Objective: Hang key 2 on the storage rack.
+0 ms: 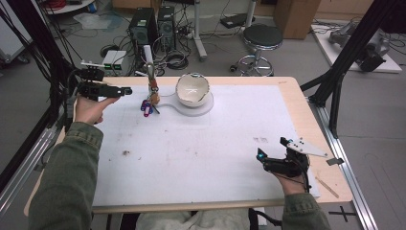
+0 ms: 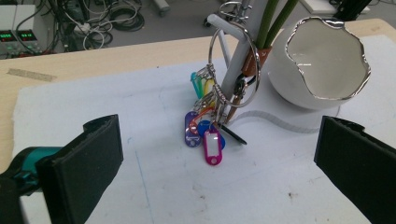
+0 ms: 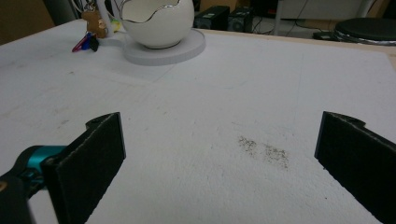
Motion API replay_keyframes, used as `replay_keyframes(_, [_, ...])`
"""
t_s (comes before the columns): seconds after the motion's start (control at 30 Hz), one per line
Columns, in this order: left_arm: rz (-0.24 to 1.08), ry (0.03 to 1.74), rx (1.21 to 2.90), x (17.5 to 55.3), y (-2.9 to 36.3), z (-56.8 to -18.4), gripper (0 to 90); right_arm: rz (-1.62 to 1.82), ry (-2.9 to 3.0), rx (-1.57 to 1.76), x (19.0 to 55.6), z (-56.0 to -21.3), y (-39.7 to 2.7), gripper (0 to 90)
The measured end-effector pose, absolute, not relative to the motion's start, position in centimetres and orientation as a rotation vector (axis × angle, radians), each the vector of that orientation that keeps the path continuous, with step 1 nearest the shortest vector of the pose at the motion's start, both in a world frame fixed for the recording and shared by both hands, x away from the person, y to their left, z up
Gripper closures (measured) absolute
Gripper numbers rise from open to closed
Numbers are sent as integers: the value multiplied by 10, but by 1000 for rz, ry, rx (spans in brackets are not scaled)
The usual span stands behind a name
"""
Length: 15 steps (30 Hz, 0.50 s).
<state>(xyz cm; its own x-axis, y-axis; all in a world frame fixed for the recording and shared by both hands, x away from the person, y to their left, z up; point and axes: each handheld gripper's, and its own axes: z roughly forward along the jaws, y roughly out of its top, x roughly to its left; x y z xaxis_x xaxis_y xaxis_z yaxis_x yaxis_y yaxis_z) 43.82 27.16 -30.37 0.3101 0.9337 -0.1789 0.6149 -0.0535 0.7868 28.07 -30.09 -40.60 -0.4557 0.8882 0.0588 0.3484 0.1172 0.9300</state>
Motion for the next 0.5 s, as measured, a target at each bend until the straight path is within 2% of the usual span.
replay_keyframes(0.5, [506, 1405, 1760, 423, 277, -318, 16, 1330, 1875, 1201, 281, -406, -301, 9])
